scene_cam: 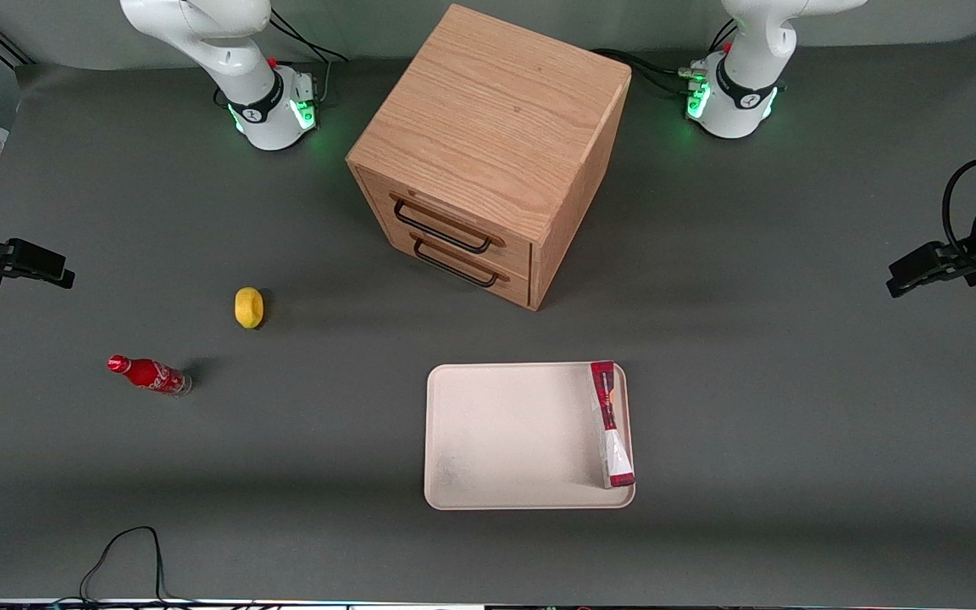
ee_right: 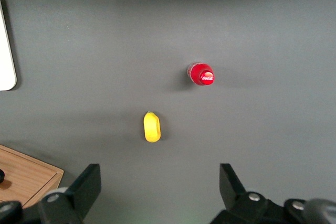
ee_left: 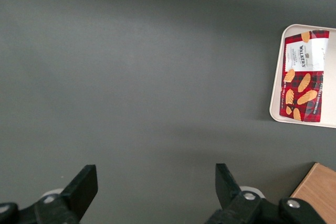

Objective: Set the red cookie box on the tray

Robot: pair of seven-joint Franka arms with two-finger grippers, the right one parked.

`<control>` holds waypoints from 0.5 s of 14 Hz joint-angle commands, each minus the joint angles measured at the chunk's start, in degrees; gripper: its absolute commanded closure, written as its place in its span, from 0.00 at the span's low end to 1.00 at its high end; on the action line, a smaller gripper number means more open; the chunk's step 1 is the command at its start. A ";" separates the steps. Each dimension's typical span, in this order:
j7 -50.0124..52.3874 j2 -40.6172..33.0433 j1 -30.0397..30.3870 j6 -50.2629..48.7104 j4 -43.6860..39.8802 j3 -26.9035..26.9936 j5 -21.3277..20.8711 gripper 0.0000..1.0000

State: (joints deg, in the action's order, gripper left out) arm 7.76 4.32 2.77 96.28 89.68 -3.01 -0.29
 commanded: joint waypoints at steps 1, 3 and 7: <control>-2.83 -1.95 -1.19 -2.49 1.38 1.08 0.99 0.00; -4.51 -2.04 -1.10 -3.20 1.38 0.99 0.99 0.00; -4.69 -2.30 -1.10 -3.82 1.55 0.81 0.91 0.00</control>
State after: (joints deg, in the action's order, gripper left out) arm 4.25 4.08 2.50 93.13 89.66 -3.03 -0.08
